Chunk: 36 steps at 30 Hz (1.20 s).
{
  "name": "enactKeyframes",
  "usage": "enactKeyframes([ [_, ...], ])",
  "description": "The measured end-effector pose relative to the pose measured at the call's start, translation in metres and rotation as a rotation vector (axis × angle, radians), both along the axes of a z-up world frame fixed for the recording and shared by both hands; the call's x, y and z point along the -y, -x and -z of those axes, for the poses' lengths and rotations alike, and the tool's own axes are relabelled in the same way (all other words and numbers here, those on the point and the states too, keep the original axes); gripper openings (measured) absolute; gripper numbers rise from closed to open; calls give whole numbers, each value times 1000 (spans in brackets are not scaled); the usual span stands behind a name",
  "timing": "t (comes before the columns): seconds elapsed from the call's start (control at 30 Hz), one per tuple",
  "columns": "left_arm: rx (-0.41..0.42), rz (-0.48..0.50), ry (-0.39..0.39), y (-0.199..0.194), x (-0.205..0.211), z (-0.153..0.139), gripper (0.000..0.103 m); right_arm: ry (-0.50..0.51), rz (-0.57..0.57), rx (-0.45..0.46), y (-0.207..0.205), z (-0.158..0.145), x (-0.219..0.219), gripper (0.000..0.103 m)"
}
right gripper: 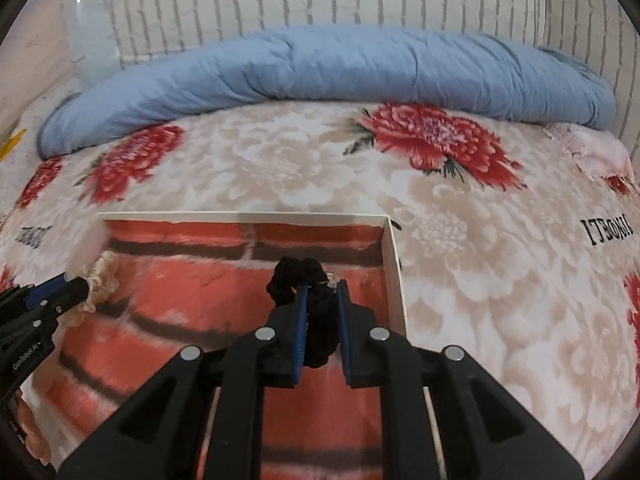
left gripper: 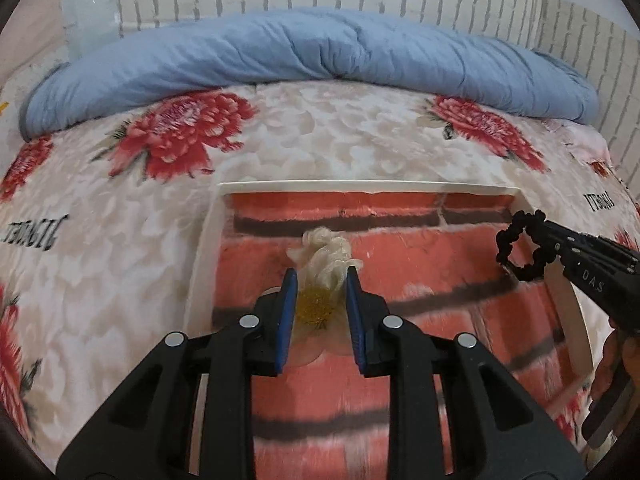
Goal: Organize jewelry
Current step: 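Carry both scrunchies into the brick-pattern tray and open both tools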
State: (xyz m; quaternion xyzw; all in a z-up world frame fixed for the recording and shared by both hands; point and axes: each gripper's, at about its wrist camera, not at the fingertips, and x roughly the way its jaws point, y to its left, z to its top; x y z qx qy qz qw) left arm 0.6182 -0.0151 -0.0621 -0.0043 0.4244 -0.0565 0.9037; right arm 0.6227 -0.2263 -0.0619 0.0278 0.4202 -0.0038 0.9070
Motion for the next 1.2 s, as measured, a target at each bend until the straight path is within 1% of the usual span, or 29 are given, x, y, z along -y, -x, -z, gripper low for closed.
enactKeyframes([
  [0.1,-41,11,-12,-22,7,11,23,-11,19,-40,-16,8,6,14],
  [0.2,-85,32,-17,-37,13,20,23,0,23,-90,-29,16,8,14],
  [0.23,-88,33,-30,-39,15,21,23,5,21,-118,-34,20,8,14],
  [0.27,-90,36,-44,-42,17,21,23,4,21,-125,-35,21,8,14],
  [0.37,-94,51,-82,-48,23,22,23,-2,20,-143,-40,24,10,14],
  [0.47,-95,48,-93,-49,24,23,24,0,19,-143,-40,24,10,15],
  [0.53,-92,48,-100,-47,25,23,32,9,15,-149,-41,24,9,18],
  [0.57,-91,46,-101,-46,25,23,34,15,15,-150,-40,24,9,23],
  [0.6,-87,41,-103,-44,25,21,38,10,13,-146,-38,23,9,32],
  [0.67,-80,35,-100,-41,22,18,39,-14,5,-139,-34,20,10,36],
  [0.77,-75,36,-77,-33,17,10,43,-6,-9,-106,-22,9,7,45],
  [0.8,-61,32,-79,-28,16,5,48,-4,-11,-91,-17,5,7,48],
  [0.83,-48,30,-80,-25,14,1,55,-6,-13,-77,-11,0,8,51],
  [0.87,-34,26,-80,-20,12,-4,59,-11,-14,-66,-4,-4,8,52],
  [0.93,-5,16,-66,-5,5,-16,69,-19,-18,-42,11,-11,9,56],
  [0.97,9,14,-52,4,1,-21,70,-21,-23,-24,21,-15,8,58],
  [1.03,32,12,-37,21,-6,-29,76,-10,-32,7,40,-21,7,66],
  [1.1,58,8,-44,41,-11,-36,81,-10,-29,35,59,-27,7,70],
  [1.13,73,4,-54,53,-14,-40,83,-20,-29,41,66,-28,7,71],
  [1.2,91,-1,-47,75,-21,-48,87,-40,-24,44,81,-29,8,73],
])
